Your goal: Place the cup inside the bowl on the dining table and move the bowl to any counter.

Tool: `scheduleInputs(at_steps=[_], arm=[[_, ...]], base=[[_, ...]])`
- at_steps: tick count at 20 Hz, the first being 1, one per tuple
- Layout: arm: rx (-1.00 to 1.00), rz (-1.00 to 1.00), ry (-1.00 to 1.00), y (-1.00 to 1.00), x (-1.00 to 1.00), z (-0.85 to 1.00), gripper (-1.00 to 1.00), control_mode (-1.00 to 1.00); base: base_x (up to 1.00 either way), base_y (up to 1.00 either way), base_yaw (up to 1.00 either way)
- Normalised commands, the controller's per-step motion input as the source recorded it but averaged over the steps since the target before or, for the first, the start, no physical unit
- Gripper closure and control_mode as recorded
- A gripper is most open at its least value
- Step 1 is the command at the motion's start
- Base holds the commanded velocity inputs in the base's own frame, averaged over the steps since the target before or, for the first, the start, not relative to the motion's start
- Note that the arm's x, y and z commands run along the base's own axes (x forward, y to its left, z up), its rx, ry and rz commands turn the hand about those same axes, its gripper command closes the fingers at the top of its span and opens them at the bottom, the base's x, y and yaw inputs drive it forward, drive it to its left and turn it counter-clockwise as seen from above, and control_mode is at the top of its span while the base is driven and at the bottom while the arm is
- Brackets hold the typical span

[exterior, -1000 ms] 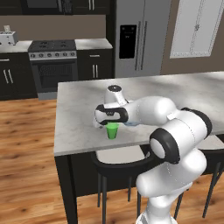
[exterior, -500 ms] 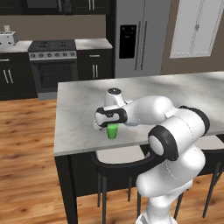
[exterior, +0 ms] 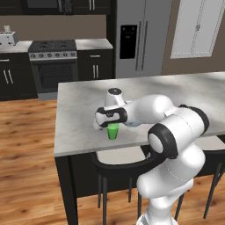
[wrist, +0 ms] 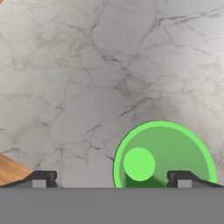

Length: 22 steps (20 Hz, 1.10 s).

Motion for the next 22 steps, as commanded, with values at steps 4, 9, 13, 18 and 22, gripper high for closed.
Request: scheduleInputs(at_steps=[4, 9, 13, 18, 22], arm=[[0.00, 0.01, 0.00, -0.01, 0.12, 0.00, -1.00, -1.00], [0.00, 0.01, 0.00, -0.01, 0.01, 0.00, -1.00, -1.00], [0.00, 0.01, 0.00, 0.00, 0.00, -0.06, -1.00, -1.00], [0.00, 0.01, 0.00, 0.00, 0.02, -0.16, -1.00, -1.00], [0.00, 0.01, 0.00, 0.00, 0.04, -0.13, -1.00, -1.00]], base=[[0.00, 0.00, 0.00], [0.00, 0.00, 0.00], [0.00, 0.00, 0.00], [0.00, 0.00, 0.00], [0.00, 0.00, 0.00]])
